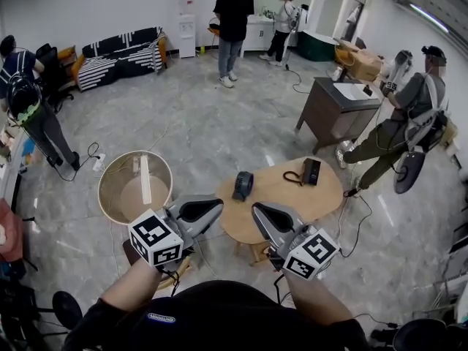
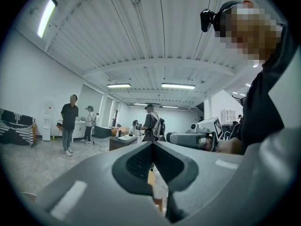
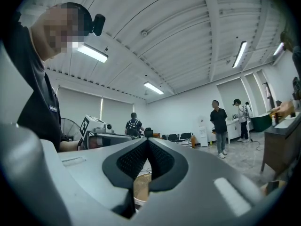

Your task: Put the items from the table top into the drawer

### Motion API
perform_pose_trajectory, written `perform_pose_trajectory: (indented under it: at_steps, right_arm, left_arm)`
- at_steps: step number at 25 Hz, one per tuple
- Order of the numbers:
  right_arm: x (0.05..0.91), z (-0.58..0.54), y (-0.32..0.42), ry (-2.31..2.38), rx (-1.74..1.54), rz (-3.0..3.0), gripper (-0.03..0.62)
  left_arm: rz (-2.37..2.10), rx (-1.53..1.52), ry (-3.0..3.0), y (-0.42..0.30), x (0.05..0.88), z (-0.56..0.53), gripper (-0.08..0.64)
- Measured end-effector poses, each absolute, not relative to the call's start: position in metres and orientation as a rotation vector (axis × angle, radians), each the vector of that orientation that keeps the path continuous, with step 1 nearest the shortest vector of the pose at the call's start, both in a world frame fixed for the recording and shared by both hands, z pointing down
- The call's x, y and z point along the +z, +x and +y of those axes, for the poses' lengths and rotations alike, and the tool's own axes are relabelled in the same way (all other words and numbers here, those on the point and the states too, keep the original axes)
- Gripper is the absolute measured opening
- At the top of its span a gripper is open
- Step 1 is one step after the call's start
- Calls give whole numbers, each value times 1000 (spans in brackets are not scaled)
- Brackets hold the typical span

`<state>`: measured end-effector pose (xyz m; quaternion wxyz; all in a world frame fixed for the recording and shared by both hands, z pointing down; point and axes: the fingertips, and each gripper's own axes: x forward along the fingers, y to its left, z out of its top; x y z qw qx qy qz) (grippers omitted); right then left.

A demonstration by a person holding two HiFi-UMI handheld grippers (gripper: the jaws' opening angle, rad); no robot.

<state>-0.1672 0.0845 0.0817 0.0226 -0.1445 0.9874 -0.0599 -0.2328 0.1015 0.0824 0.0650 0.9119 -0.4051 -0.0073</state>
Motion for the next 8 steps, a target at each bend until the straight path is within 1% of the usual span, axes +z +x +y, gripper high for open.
perform_pose_trajectory:
  at_steps: [8]
  right_arm:
    - [83, 85, -165, -462, -161, 3056, 29]
  left_arm:
    - [-1214, -15, 2754, -229, 89, 102, 2]
